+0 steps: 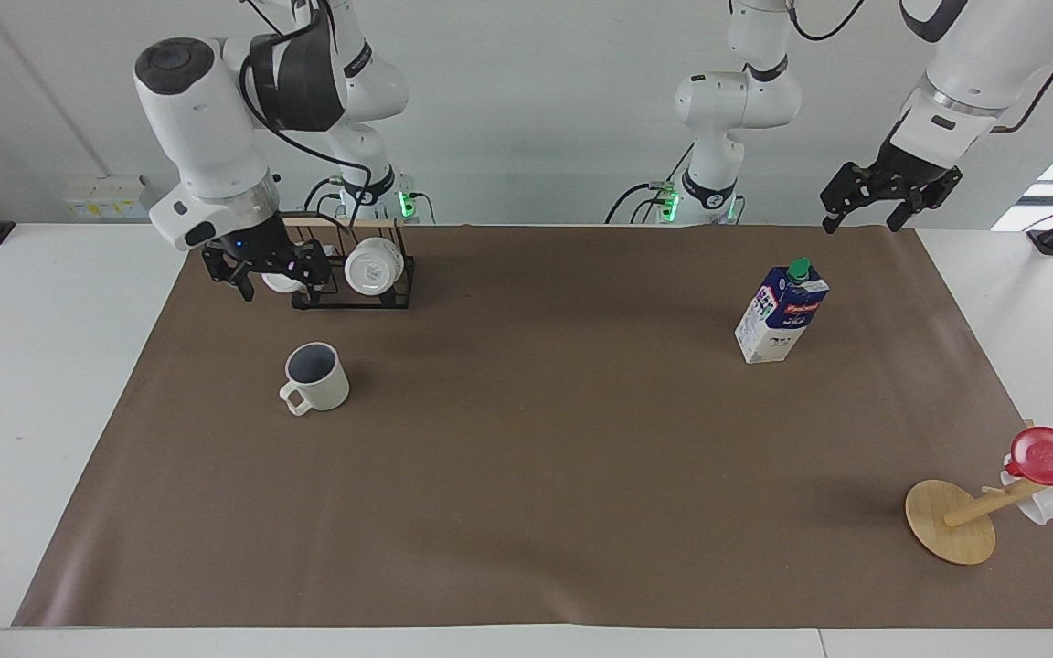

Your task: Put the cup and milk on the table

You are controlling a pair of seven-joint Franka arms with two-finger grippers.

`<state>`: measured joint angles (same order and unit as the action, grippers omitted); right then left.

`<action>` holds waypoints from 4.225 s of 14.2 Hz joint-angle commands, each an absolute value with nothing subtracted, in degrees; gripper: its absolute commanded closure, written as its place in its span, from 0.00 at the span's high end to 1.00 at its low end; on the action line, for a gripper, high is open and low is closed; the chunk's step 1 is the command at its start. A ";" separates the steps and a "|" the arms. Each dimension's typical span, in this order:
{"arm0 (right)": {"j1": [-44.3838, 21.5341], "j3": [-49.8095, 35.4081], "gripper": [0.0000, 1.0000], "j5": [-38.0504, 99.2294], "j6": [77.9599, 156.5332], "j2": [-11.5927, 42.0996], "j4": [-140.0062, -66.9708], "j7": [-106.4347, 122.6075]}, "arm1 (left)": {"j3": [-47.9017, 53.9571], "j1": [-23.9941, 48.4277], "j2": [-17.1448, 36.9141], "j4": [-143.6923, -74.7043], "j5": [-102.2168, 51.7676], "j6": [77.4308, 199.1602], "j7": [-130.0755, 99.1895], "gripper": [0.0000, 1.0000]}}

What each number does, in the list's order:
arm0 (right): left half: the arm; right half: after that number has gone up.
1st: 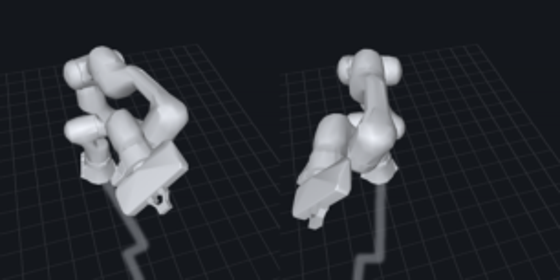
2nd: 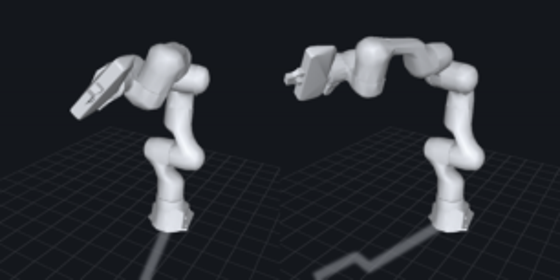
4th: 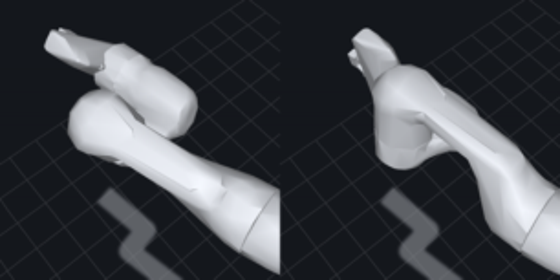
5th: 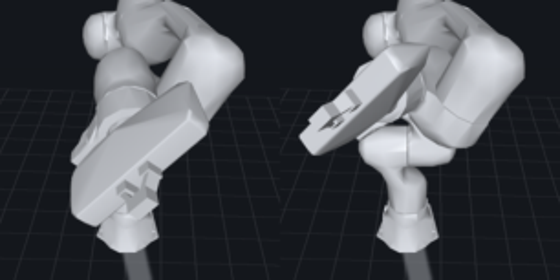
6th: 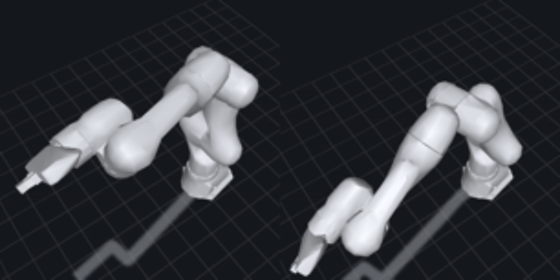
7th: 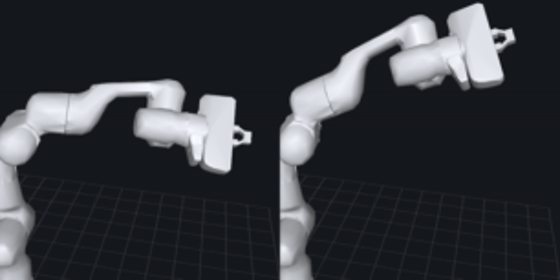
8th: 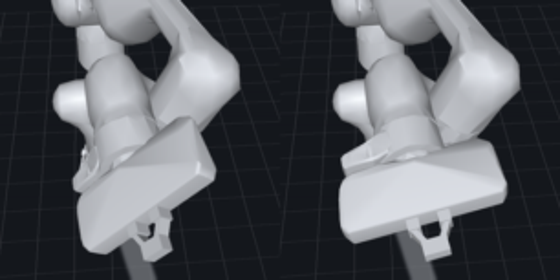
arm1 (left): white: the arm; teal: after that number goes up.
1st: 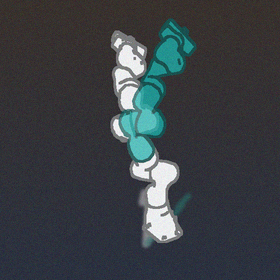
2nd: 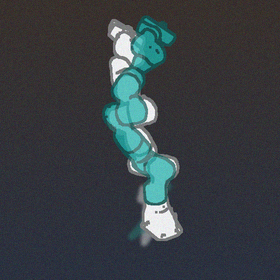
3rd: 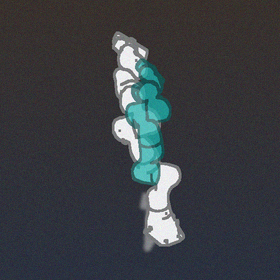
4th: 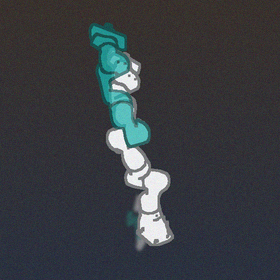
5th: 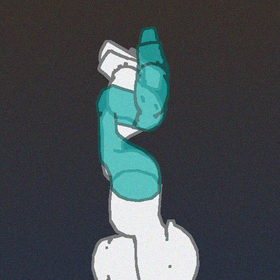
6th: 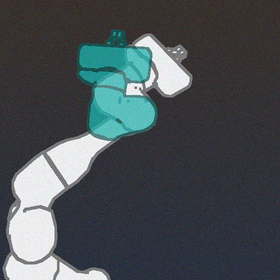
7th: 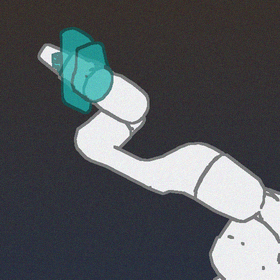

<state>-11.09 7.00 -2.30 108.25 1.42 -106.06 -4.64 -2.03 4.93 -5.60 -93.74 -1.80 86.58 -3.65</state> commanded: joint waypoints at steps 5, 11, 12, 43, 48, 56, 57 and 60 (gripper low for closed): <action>-11.60 6.86 1.00 -2.99 121.10 4.29 -116.72 -3.70 | -2.55 4.83 -5.71 -93.07 -1.14 84.99 -3.87 1.00; -11.51 6.77 1.00 -2.99 125.49 8.00 -118.47 1.05 | -2.55 5.53 -7.99 -96.32 -1.14 85.78 -3.60 1.00; -11.51 6.85 1.00 -2.90 126.81 8.09 -119.43 0.88 | -2.55 5.62 -8.43 -97.37 -1.14 86.22 -3.60 1.00; -15.37 4.13 0.00 -1.41 106.71 4.92 -107.15 -1.57 | -1.93 6.68 -17.23 -115.84 -1.05 97.64 -4.48 1.00; -23.19 4.04 0.00 -0.62 106.52 4.83 -106.09 -11.15 | -1.93 6.68 -17.23 -118.21 -1.05 99.23 -4.48 1.00; -33.57 3.60 0.00 -0.35 113.72 7.82 -107.14 -32.24 | -1.93 6.68 -17.23 -120.85 -1.05 101.86 -4.48 1.00; -34.53 3.26 0.00 -0.26 114.51 8.61 -107.14 -34.17 | -1.93 6.68 -17.23 -121.02 -1.05 102.04 -4.48 1.00; -36.99 3.16 0.00 1.76 118.20 11.15 -107.23 -39.97 | -1.93 6.68 -17.49 -122.69 -1.05 103.27 -4.48 1.00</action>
